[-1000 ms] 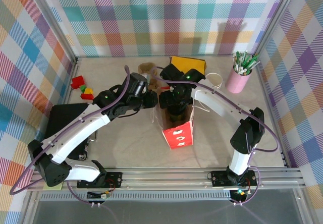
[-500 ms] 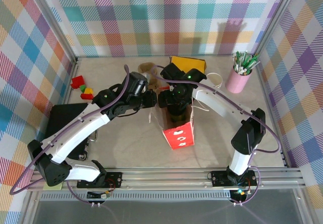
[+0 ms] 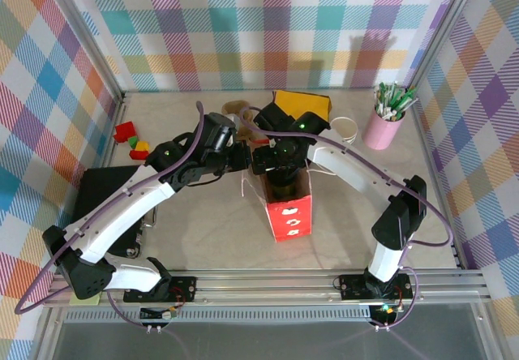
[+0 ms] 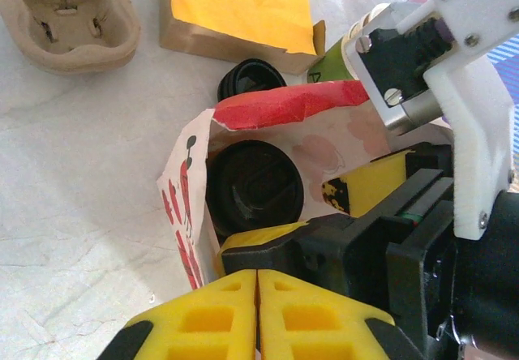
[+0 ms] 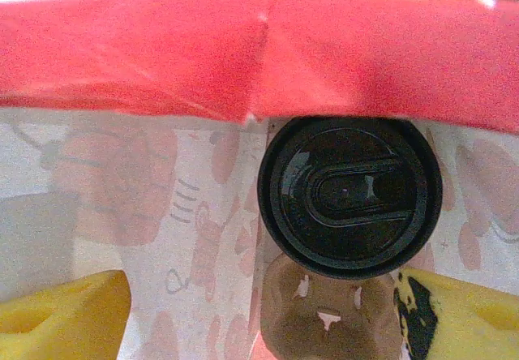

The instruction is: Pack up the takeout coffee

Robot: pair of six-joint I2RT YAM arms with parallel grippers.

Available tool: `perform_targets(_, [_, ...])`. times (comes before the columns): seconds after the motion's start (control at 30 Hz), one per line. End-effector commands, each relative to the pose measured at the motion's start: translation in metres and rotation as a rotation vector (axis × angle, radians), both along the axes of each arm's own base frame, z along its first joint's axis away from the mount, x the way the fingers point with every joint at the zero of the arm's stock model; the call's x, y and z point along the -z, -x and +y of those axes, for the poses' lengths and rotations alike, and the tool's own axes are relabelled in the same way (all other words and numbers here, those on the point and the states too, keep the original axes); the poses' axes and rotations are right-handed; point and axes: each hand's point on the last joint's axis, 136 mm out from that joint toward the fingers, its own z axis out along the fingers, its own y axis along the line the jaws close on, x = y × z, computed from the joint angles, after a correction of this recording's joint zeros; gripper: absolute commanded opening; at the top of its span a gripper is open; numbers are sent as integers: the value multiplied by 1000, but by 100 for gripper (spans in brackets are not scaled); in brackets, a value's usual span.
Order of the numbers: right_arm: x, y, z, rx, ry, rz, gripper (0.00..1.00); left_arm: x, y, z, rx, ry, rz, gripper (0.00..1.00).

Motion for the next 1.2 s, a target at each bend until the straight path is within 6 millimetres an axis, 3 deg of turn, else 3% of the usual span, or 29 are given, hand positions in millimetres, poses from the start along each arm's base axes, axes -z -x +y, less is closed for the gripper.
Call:
perform_targets(0.0, [-52,2,-5,-6,-80,-106,84,-18,5,0,13,15,-26,13])
perform_targets(0.33, [-123,15,-19,-22,-224,-257,86,-35,11,12,13,2,-68,33])
perform_targets(0.53, [-151,24,-54,8,-252,-338,86,-43,11,19,11,-9,-113,45])
perform_targets(0.73, [-150,23,-104,84,-304,-363,87,-36,6,19,-3,-17,-129,56])
perform_targets(0.83, [-145,15,-129,120,-312,-400,90,-30,-7,24,-31,-50,-163,63])
perform_targets(1.03, [-122,-21,-164,192,-297,-498,91,-16,-40,35,-44,-75,-170,68])
perform_targets(1.17, [-106,-41,-180,302,-305,-510,93,-25,-52,34,6,-91,-279,70])
